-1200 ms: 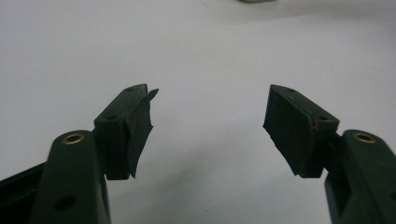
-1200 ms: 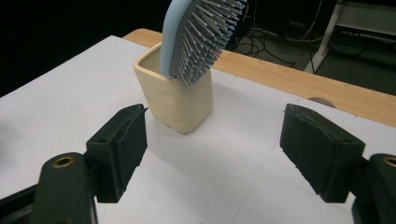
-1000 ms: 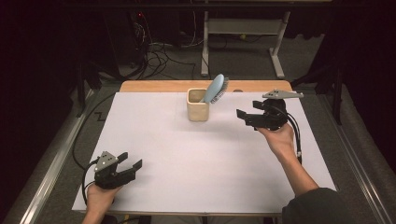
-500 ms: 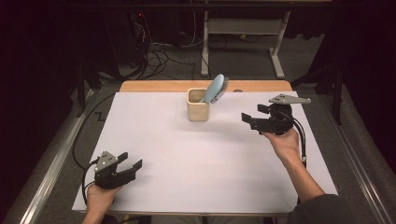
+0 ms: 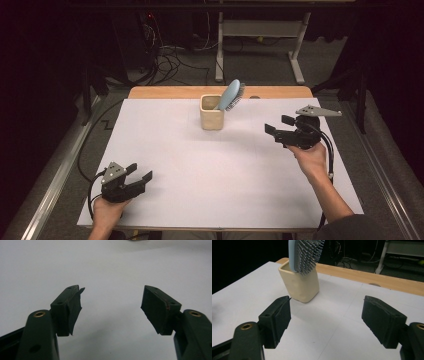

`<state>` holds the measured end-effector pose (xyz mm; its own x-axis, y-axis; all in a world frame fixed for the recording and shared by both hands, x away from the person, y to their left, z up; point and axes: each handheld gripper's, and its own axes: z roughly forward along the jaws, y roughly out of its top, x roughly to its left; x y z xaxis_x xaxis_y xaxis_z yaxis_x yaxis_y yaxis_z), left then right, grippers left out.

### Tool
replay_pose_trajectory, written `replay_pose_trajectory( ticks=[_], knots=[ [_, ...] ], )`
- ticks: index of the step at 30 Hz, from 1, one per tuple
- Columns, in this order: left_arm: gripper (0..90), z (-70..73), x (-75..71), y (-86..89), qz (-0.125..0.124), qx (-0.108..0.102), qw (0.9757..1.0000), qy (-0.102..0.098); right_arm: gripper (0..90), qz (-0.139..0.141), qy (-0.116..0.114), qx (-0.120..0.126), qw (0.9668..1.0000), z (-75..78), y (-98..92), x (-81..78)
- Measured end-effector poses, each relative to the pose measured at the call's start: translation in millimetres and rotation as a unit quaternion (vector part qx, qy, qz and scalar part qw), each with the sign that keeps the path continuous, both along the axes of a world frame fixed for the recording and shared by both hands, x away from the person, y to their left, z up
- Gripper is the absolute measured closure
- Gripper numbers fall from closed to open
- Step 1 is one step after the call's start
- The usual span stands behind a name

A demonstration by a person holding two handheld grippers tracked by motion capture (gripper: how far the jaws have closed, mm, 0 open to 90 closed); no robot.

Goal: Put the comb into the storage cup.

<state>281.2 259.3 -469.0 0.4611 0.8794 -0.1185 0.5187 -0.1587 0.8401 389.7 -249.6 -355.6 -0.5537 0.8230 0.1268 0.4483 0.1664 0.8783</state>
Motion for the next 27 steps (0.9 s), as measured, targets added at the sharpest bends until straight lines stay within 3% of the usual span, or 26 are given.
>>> replay_pose_trajectory(
  ticks=[11, 20, 27],
  knots=[
    [32.9, 0.4, -0.3, -0.3, -0.002, 0.003, 1.0000, -0.003, 24.2, -0.006, -0.004, -0.002, 1.0000, -1.4, -9.8, -8.4],
    [33.0, 0.9, -0.2, -0.8, -0.001, 0.004, 1.0000, -0.004, 24.0, -0.013, -0.014, -0.020, 0.9996, -0.1, -25.3, -20.9],
    [33.0, 1.1, 0.0, -0.2, -0.001, 0.003, 1.0000, -0.004, 23.7, -0.015, -0.018, -0.014, 0.9996, -3.3, -33.0, -27.9]
  ],
)
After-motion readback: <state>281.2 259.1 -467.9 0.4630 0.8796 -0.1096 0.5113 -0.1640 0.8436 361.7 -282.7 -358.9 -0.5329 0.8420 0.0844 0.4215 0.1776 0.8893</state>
